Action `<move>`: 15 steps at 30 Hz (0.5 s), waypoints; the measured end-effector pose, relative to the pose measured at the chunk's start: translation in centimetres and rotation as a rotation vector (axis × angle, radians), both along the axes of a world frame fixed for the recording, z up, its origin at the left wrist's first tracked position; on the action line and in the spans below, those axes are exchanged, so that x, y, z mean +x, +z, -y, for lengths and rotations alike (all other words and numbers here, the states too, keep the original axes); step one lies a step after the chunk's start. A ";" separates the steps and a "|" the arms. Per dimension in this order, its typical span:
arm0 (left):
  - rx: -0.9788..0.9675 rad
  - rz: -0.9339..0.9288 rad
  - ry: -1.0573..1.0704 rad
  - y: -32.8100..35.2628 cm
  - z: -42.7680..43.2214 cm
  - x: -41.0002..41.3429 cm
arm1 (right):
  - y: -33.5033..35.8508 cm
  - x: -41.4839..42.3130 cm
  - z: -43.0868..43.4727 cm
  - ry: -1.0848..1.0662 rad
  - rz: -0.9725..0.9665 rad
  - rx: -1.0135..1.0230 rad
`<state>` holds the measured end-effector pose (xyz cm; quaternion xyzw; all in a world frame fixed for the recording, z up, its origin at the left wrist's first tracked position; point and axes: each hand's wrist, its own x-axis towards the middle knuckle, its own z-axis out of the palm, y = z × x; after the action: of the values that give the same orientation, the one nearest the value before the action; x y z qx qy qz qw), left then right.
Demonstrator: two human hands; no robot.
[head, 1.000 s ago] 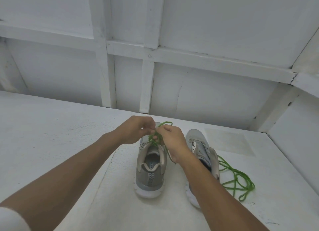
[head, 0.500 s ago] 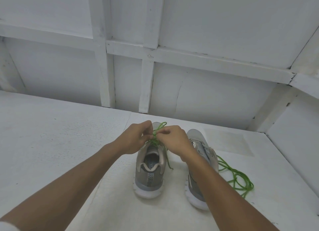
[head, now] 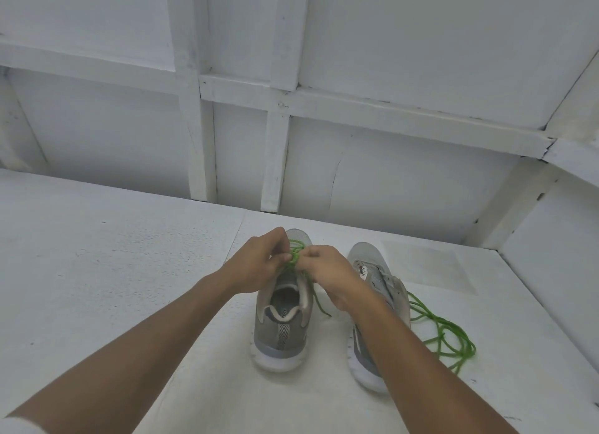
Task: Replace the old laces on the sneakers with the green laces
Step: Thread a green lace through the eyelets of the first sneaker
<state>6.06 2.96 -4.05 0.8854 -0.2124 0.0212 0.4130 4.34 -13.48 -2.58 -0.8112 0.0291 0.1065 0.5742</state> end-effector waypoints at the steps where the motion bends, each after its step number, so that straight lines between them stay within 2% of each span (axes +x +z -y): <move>1: -0.001 -0.007 0.006 0.0 0.0 0.0 | -0.2 -0.3 0.0 -0.033 0.105 -0.081; 3: 0.002 -0.016 0.009 0.1 0.1 0.1 | -0.9 -0.7 0.0 -0.042 0.410 -0.228; 5: 0.002 -0.031 0.003 0.2 0.1 0.2 | -1.8 -0.7 0.4 0.068 0.714 -0.370; 7: 0.002 -0.039 -0.006 0.3 0.0 0.2 | -2.5 -0.6 0.8 0.130 0.866 -0.467; 10: -0.016 -0.049 0.016 0.5 -0.5 0.4 | -2.7 -0.6 1.2 0.090 0.865 -0.432; 15: -0.003 -0.078 0.092 0.4 -0.9 0.9 | -2.2 -0.9 1.7 0.228 0.666 -0.394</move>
<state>6.96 3.83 -3.66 0.8936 -0.1553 0.0061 0.4211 3.44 -15.16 -4.79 -0.8939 -0.2289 -0.1067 0.3703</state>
